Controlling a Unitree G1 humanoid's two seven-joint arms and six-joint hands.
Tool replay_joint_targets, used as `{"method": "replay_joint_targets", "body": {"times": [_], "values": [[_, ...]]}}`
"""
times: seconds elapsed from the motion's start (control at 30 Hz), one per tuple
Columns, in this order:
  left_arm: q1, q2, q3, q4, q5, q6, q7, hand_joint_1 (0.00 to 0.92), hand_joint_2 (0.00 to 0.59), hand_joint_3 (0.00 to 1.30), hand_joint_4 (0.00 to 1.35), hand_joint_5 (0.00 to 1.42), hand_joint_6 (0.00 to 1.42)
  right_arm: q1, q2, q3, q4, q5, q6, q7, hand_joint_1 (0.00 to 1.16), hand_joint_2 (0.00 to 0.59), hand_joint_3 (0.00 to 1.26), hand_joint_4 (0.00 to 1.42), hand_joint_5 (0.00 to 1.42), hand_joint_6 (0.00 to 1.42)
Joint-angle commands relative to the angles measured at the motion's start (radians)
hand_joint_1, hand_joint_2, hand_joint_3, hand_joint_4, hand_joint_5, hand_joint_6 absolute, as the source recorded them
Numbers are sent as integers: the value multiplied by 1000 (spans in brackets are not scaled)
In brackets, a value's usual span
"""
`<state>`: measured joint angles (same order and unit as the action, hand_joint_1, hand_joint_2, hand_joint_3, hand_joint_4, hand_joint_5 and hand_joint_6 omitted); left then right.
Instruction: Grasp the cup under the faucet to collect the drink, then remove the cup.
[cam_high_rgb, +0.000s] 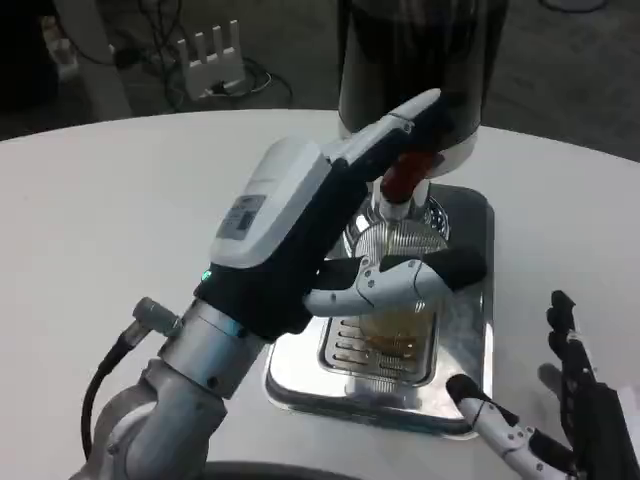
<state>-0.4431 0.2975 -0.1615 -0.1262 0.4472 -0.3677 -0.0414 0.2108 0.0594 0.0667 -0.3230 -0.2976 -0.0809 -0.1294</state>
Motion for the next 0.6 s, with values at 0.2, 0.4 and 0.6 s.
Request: {"method": "replay_joint_targets", "body": {"times": [0.2, 0.4, 0.6], "values": [[3, 17, -20, 25, 33, -2, -16, 0, 76, 175, 222, 327, 303, -69, 14, 18, 95, -21, -68, -102, 722, 193, 13, 21, 46, 107], [-7, 18, -27, 34, 39, 0, -16, 0, 77, 169, 222, 327, 299, -119, 16, 42, 155, -59, -71, -153, 714, 191, 29, 42, 72, 135], [-11, 23, -28, 34, 48, 0, -22, 0, 78, 167, 222, 327, 297, -156, 18, 67, 195, -84, -76, -196, 716, 192, 41, 68, 102, 157]]}}
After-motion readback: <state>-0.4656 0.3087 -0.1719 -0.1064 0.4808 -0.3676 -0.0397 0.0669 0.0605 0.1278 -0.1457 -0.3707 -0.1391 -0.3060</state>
